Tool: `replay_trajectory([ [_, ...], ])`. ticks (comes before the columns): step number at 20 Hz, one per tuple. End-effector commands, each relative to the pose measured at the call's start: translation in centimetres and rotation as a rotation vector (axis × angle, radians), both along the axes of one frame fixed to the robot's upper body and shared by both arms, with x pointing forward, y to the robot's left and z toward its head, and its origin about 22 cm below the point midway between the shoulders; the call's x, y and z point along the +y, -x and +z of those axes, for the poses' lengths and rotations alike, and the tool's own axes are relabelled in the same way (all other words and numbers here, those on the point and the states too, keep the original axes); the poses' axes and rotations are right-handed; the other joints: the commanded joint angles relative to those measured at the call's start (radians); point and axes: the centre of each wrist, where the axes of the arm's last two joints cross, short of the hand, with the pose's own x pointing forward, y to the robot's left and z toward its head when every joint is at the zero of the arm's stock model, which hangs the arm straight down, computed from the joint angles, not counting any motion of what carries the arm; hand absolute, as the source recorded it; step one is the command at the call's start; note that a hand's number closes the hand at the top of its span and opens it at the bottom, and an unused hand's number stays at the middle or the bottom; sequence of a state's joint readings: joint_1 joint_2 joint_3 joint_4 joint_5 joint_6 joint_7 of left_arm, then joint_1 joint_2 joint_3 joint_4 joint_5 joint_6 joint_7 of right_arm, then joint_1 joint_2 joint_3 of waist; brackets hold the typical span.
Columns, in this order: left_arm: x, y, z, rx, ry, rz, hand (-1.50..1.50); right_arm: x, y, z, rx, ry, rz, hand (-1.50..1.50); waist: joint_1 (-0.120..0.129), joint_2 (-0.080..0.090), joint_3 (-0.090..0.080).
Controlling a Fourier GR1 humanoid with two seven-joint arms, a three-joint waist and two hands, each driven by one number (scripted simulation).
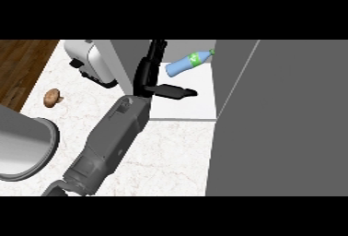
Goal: Pick up the bottled water, place it into the cabinet and close the cabinet
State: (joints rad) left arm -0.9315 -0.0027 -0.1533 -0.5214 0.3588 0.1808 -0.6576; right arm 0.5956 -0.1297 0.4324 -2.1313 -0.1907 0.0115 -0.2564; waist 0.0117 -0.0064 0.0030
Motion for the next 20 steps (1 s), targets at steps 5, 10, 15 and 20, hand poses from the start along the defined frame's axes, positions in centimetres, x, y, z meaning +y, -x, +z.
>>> replay_trajectory([
  [5, 1.6, 3.9, -1.7, 0.066, 0.163, 0.003, -1.5, 0.0, 0.0, -0.4, 0.018, 0.002, -0.02, -1.5, 0.053, -0.019, -0.002],
  [10, 2.4, 7.9, -2.2, 0.068, 0.18, -0.019, -1.5, 0.4, 0.7, 0.0, 0.026, 0.006, -0.006, -1.5, 0.058, -0.019, -0.003],
  [15, 2.4, 12.8, 1.6, 0.055, 0.232, -0.08, -1.5, 0.5, 0.8, 0.8, -0.008, 0.025, 0.0, -1.5, 0.038, -0.013, -0.002],
  [20, 5.2, 18.0, 2.8, 0.062, 0.239, -0.108, -1.5, 0.8, 2.1, 2.0, -0.004, 0.147, 0.175, 1.5, 0.023, -0.008, -0.003],
])
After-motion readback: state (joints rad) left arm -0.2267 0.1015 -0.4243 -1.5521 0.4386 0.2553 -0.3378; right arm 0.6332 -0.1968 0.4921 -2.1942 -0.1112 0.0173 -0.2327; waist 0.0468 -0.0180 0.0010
